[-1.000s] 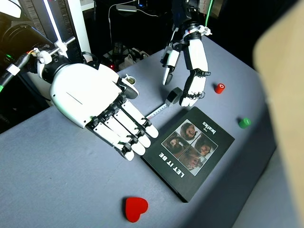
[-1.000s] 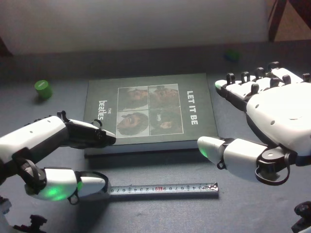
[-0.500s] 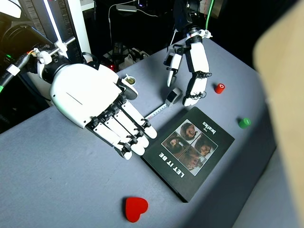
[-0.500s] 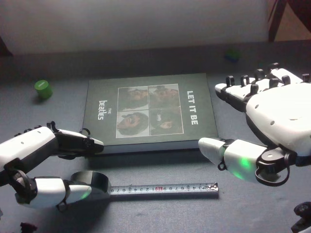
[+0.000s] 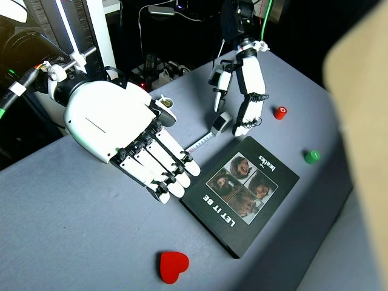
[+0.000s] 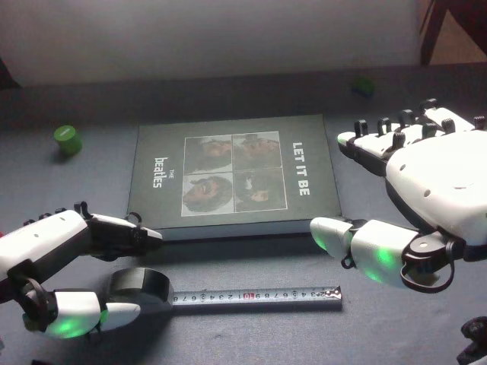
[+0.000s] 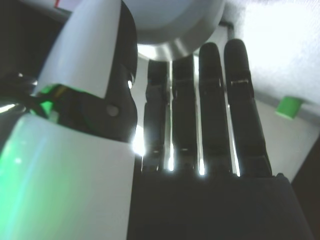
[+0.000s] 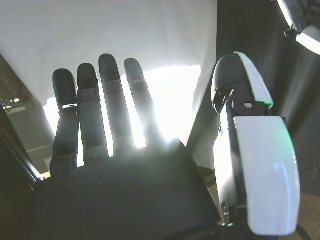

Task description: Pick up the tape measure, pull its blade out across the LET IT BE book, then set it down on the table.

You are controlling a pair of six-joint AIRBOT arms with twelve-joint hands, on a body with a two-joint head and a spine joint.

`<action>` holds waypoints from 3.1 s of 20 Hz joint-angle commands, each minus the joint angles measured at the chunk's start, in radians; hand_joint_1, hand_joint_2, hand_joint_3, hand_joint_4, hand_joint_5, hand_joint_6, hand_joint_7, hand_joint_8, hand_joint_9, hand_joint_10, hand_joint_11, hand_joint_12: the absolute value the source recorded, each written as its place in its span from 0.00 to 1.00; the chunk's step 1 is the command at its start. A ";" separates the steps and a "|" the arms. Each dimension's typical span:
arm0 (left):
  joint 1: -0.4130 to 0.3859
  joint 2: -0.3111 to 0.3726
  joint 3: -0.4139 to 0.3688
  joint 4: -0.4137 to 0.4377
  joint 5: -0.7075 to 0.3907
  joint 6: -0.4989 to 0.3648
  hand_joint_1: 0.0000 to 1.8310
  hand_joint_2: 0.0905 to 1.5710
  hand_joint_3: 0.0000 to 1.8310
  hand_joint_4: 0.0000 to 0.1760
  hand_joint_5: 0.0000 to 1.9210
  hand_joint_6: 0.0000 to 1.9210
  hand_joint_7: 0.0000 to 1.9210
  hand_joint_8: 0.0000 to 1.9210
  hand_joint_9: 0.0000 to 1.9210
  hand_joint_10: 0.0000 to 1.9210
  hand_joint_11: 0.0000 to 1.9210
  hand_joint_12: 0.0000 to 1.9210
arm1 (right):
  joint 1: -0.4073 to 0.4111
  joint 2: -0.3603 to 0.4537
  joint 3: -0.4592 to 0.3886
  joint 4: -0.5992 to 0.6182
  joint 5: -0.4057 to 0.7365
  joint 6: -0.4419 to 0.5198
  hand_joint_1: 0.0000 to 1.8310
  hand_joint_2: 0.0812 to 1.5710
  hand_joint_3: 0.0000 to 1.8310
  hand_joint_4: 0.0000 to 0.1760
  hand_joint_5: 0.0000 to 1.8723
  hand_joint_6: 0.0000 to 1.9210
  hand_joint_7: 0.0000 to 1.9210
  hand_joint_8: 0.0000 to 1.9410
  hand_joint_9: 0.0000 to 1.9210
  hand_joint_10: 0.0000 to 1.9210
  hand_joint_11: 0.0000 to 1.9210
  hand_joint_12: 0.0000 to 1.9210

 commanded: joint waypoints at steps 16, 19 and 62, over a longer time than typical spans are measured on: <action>0.041 -0.045 0.018 0.014 -0.148 -0.047 0.64 0.64 0.00 0.00 0.31 0.00 0.34 0.00 0.30 0.00 0.19 0.27 | 0.004 0.004 -0.003 -0.088 -0.048 0.009 0.07 0.71 0.00 0.00 0.15 0.00 0.18 0.00 0.15 0.00 0.00 0.51; 0.044 -0.052 0.026 0.015 -0.148 -0.047 0.65 0.64 0.00 0.00 0.31 0.00 0.33 0.00 0.30 0.00 0.19 0.27 | 0.004 0.004 -0.003 -0.088 -0.048 0.009 0.07 0.71 0.00 0.00 0.14 0.00 0.18 0.00 0.15 0.00 0.00 0.51; -0.536 0.054 0.165 -0.086 0.287 0.030 0.75 0.68 0.00 0.00 0.54 0.37 0.54 0.47 0.48 0.66 0.41 0.64 | 0.304 -0.265 0.387 0.032 0.241 -0.128 0.62 0.74 0.00 0.00 0.36 0.02 0.38 0.02 0.35 0.03 0.10 0.61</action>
